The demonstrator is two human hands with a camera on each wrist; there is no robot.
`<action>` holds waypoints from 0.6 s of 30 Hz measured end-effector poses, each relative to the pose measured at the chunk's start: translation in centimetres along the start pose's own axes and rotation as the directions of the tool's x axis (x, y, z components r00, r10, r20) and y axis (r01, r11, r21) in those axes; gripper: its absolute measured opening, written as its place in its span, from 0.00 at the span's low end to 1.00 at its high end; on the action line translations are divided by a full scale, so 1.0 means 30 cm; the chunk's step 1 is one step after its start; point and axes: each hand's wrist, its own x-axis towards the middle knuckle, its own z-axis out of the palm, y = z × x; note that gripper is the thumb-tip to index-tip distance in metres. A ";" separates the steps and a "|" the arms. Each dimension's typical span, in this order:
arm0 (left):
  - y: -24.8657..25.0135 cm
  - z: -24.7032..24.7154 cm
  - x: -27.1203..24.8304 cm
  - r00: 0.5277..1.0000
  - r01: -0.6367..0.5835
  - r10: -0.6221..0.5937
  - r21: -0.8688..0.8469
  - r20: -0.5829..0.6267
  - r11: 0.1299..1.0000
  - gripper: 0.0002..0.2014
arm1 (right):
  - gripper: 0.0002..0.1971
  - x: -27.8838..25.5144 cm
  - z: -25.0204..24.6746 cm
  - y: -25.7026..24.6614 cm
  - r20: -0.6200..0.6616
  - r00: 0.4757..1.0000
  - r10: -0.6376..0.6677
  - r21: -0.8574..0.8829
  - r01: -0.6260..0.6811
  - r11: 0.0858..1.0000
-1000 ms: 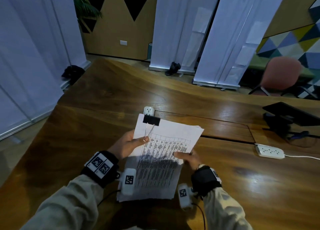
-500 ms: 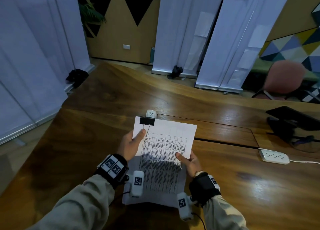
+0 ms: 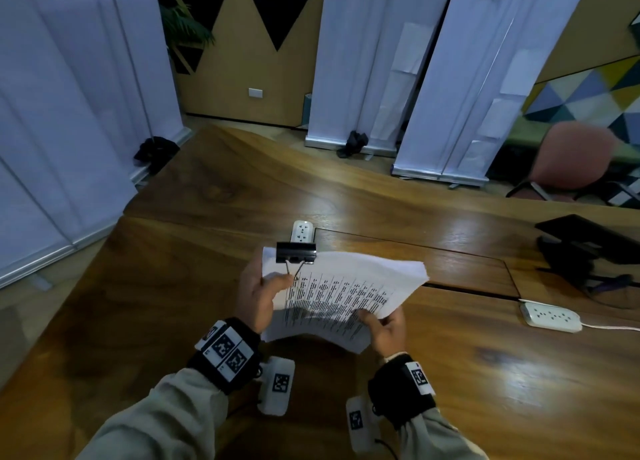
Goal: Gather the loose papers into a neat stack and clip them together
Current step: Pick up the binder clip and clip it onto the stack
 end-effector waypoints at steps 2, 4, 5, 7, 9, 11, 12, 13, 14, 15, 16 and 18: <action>-0.078 -0.019 0.003 0.992 0.115 -0.115 -0.007 -0.046 0.993 0.25 | 0.27 -0.003 0.011 0.040 0.030 0.996 0.079 -0.053 -0.077 0.996; -0.164 -0.036 0.006 0.961 0.260 -0.263 -0.038 -0.086 0.965 0.24 | 0.21 -0.006 0.031 0.096 0.058 0.986 0.159 -0.139 -0.150 0.979; -0.203 -0.042 0.006 0.941 0.319 -0.322 -0.046 -0.098 0.947 0.21 | 0.18 -0.005 0.042 0.122 0.065 0.978 0.197 -0.172 -0.183 0.968; -0.238 -0.041 0.002 0.918 0.375 -0.378 -0.045 -0.117 0.926 0.13 | 0.17 0.005 0.055 0.163 0.060 0.969 0.238 -0.193 -0.222 0.956; -0.237 -0.039 0.003 0.924 0.363 -0.362 -0.016 -0.125 0.932 0.12 | 0.16 0.005 0.061 0.147 0.026 0.973 0.227 -0.156 -0.221 0.963; -0.222 -0.040 0.005 0.944 0.317 -0.313 0.017 -0.104 0.948 0.16 | 0.17 0.005 0.050 0.134 0.008 0.980 0.197 -0.138 -0.194 0.971; -0.223 -0.043 0.009 0.949 0.303 -0.299 0.030 -0.096 0.952 0.17 | 0.19 0.002 0.046 0.131 0.002 0.980 0.199 -0.143 -0.196 0.970; -0.236 -0.050 0.013 0.948 0.309 -0.303 0.057 -0.095 0.949 0.19 | 0.21 -0.001 0.040 0.134 0.007 0.977 0.214 -0.151 -0.211 0.966; -0.256 -0.057 0.016 0.939 0.339 -0.330 0.104 -0.098 0.935 0.22 | 0.22 -0.005 0.038 0.142 0.022 0.965 0.260 -0.149 -0.254 0.956; -0.287 -0.067 0.020 0.917 0.399 -0.386 0.181 -0.103 0.899 0.27 | 0.23 -0.015 0.042 0.143 0.048 0.949 0.313 -0.163 -0.301 0.939; -0.315 -0.073 0.021 0.877 0.479 -0.465 0.282 -0.119 0.832 0.32 | 0.23 -0.026 0.048 0.147 0.063 0.921 0.384 -0.237 -0.360 0.902; -0.369 -0.079 0.011 0.795 0.586 -0.585 0.450 -0.160 0.674 0.33 | 0.26 -0.048 0.055 0.163 0.055 0.879 0.474 -0.435 -0.406 0.804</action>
